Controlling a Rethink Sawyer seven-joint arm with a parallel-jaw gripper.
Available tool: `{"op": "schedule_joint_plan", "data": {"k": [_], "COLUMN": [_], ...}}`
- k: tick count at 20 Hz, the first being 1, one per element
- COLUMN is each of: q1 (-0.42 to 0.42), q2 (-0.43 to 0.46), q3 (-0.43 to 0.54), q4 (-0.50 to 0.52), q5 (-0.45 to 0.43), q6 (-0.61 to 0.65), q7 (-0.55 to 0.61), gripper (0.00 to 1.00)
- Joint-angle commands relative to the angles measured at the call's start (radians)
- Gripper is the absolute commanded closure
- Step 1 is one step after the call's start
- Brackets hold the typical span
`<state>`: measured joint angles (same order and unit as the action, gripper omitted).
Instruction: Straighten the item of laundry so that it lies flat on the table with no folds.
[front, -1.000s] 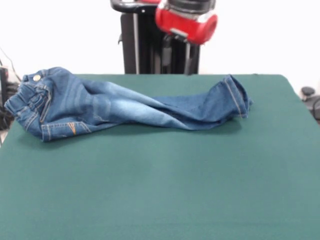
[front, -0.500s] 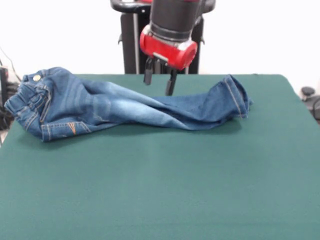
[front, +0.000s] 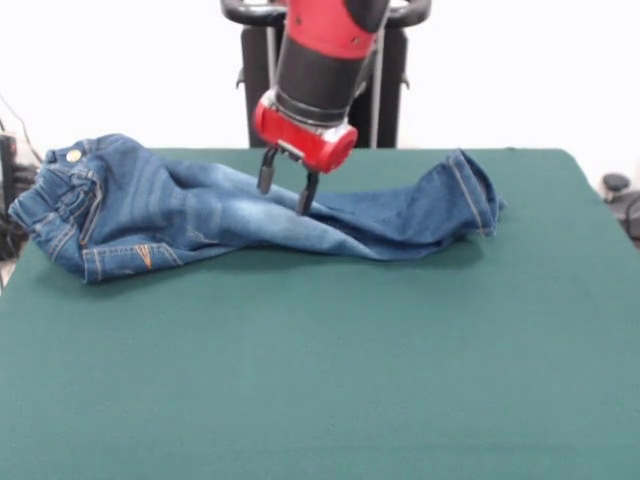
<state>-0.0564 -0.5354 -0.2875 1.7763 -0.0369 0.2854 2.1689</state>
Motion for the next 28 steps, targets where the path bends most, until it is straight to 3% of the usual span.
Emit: {"op": "schedule_joint_plan", "data": {"k": [1, 5, 14, 20, 28], "q1": [-0.023, -0.053, -0.126, -0.193, -0.319], "q2": [0.063, 0.095, 0.070, 0.121, 0.059], "q3": [-0.005, 0.010, 0.105, 0.179, 0.310], "q4": [0.084, 0.098, 0.149, 0.175, 0.249], "q5": [-0.044, -0.060, -0.058, -0.088, -0.163], "q6": [-0.067, -0.111, -0.005, -0.105, -0.092], "q7": [0.117, 0.109, 0.060, 0.043, -0.018], "gripper": [0.00, 0.00, 0.00, 0.00, 0.00]}}
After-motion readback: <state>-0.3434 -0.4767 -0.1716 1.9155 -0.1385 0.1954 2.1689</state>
